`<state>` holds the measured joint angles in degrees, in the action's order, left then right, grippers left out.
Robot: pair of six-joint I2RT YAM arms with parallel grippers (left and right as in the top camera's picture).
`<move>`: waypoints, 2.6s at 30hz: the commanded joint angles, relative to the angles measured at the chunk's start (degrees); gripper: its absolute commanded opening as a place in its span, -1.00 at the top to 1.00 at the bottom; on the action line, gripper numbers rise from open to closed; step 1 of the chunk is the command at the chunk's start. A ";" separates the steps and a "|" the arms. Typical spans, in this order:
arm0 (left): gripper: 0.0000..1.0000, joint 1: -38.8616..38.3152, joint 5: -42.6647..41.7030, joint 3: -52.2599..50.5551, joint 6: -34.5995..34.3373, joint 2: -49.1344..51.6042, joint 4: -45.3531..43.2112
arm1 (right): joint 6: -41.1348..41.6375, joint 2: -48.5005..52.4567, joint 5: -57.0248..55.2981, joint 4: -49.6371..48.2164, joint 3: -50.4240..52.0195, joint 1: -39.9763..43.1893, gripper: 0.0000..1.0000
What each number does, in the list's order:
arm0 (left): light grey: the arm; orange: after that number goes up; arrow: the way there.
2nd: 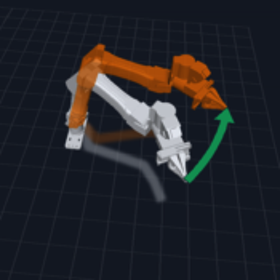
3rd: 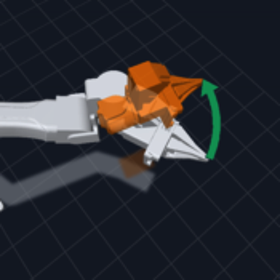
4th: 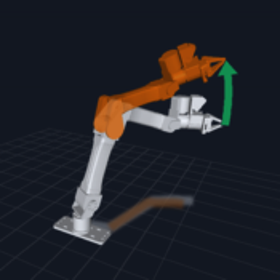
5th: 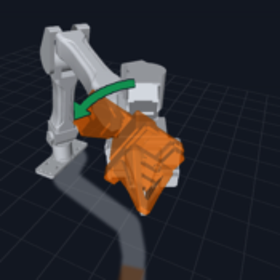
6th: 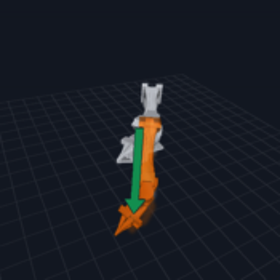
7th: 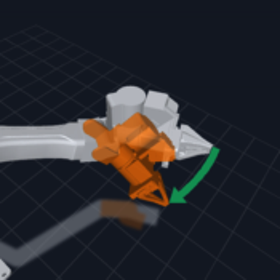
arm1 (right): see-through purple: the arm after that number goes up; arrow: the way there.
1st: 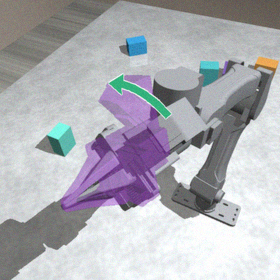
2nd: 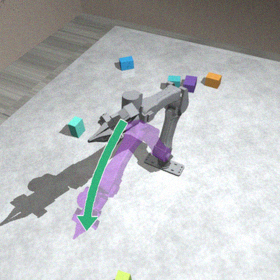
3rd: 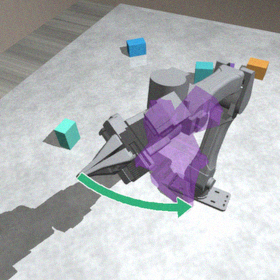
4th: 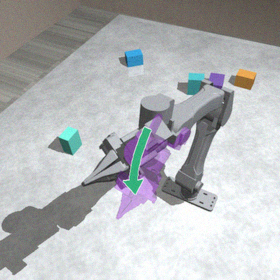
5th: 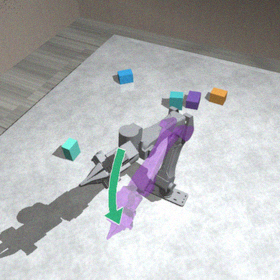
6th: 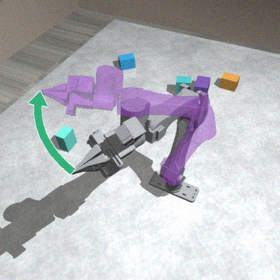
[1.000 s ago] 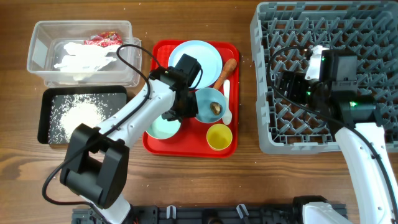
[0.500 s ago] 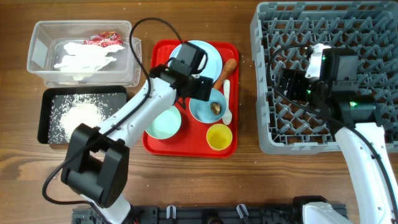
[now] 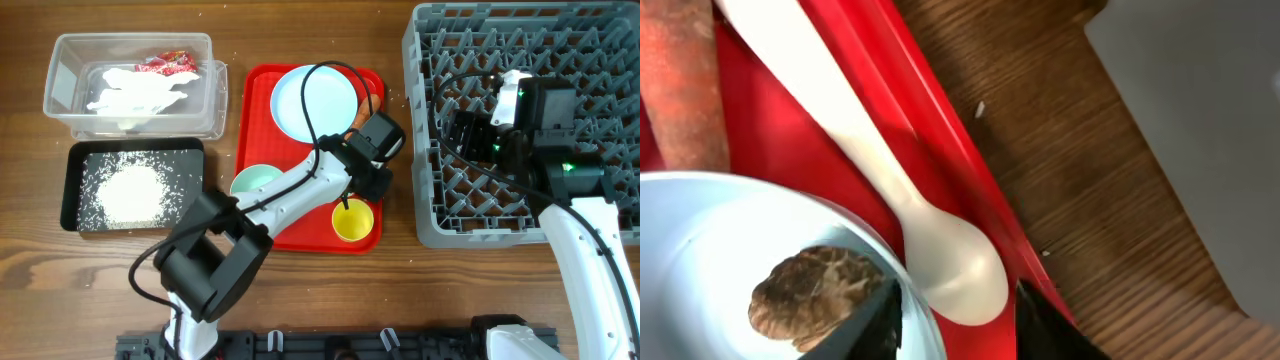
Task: Sort waste into correct bins and load items into the dishwasher rack
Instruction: 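Return the green bowl to the red tray and grasp the light-blue bowl, then tip the walnut from the light-blue bowl onto the black tray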
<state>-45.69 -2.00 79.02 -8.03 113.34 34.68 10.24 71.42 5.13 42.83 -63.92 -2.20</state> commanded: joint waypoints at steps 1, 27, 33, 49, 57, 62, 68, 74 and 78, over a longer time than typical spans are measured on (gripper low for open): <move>0.49 0.22 0.79 0.87 -0.11 1.38 -0.44 | 0.24 0.48 0.85 0.35 -1.20 0.17 -0.99; 0.92 48.24 -25.59 7.56 -6.23 -21.03 27.78 | 0.24 0.48 0.70 1.44 -1.22 0.17 -0.99; 0.92 76.17 -58.77 4.92 16.74 -20.33 32.28 | 0.24 0.48 0.70 1.40 -1.20 0.17 -1.00; 0.92 95.23 -88.35 -12.41 17.49 -12.94 22.56 | 0.24 0.48 0.90 1.90 -1.20 0.17 -1.00; 0.92 96.00 -87.03 -9.73 15.28 -16.28 22.12 | 0.31 0.48 0.92 1.81 -1.20 0.17 -1.00; 0.92 73.90 -60.87 -2.16 5.75 -26.64 15.76 | 0.31 0.48 0.90 1.79 -1.20 0.17 -1.00; 0.92 35.15 -13.75 -2.19 -2.12 -24.13 0.72 | 0.28 0.48 0.90 1.81 -1.20 0.17 -0.99; 0.92 14.43 5.11 -2.19 -2.08 -11.17 -1.68 | 0.28 0.48 0.90 1.84 -1.20 0.17 -0.99; 0.92 8.94 5.11 -2.19 -2.08 -6.93 -0.20 | 0.26 0.48 0.90 1.73 -1.22 0.17 -1.00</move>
<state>-34.06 0.30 76.47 -9.58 105.08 34.26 10.24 71.42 5.15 44.77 -63.92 -2.15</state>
